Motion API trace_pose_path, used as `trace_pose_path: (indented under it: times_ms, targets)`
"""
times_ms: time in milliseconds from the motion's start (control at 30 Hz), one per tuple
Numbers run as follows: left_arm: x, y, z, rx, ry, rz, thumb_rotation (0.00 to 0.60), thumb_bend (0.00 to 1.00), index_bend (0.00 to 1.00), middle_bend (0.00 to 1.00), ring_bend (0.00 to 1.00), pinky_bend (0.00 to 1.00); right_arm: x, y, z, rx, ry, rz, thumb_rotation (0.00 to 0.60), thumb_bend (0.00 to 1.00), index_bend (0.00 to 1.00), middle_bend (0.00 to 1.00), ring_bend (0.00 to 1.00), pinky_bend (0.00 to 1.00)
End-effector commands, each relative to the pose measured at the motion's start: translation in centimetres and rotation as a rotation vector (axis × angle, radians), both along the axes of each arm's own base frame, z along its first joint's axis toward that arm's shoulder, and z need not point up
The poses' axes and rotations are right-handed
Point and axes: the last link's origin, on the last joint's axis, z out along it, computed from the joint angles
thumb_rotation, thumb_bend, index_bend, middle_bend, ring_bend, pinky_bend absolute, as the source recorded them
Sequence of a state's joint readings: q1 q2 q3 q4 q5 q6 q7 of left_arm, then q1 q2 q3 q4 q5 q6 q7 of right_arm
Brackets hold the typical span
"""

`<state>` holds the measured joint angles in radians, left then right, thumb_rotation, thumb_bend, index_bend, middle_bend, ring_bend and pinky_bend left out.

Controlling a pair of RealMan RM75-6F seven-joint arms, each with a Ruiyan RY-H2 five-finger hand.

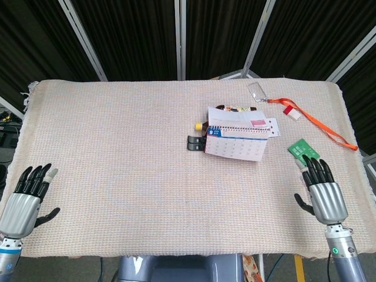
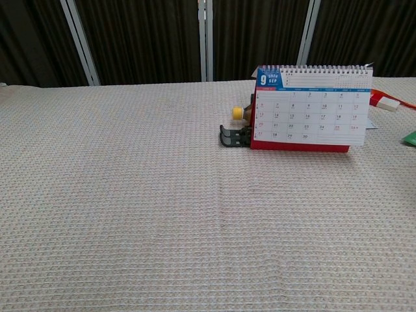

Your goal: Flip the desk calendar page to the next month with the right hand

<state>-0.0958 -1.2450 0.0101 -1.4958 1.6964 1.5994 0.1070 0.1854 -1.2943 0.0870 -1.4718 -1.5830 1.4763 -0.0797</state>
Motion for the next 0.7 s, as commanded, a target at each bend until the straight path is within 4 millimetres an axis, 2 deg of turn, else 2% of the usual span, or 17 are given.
trace_pose_path:
  times_ms: [33,133,233,400,567,700]
  targets:
    - [0.0,0.1,0.1,0.002,-0.004,0.0,0.6,0.06,0.0,0.0,0.0,0.0,1.5,-1.0,-1.6,0.019,-0.072,0.002,0.6,0.21,0.01,0.3,0.27,0.2]
    - [0.0,0.1,0.3,0.004,-0.011,-0.002,0.6,0.06,0.0,0.0,0.0,0.0,3.0,-1.8,-3.2,0.038,-0.168,-0.003,0.6,0.24,0.02,0.53,0.53,0.41]
    - [0.1,0.0,0.5,0.008,-0.021,-0.006,0.6,0.06,0.0,0.0,0.0,0.0,4.6,-2.8,-6.4,0.137,-0.373,-0.101,0.6,0.28,0.02,0.62,0.62,0.47]
    - [0.2,-0.1,0.7,0.007,-0.026,-0.015,0.6,0.06,0.0,0.0,0.0,0.0,5.8,-4.0,-9.1,0.257,-0.596,-0.248,0.6,0.3,0.02,0.64,0.63,0.47]
    - [0.4,-0.2,0.8,0.012,-0.028,-0.025,0.6,0.06,0.0,0.0,0.0,0.0,6.0,-5.3,-10.3,0.313,-0.784,-0.354,0.6,0.33,0.04,0.64,0.64,0.47]
    - [0.4,-0.3,0.9,0.017,-0.031,-0.028,0.6,0.06,0.0,0.0,0.0,0.0,5.6,-6.1,-10.8,0.32,-0.837,-0.396,0.6,0.34,0.04,0.64,0.64,0.47]
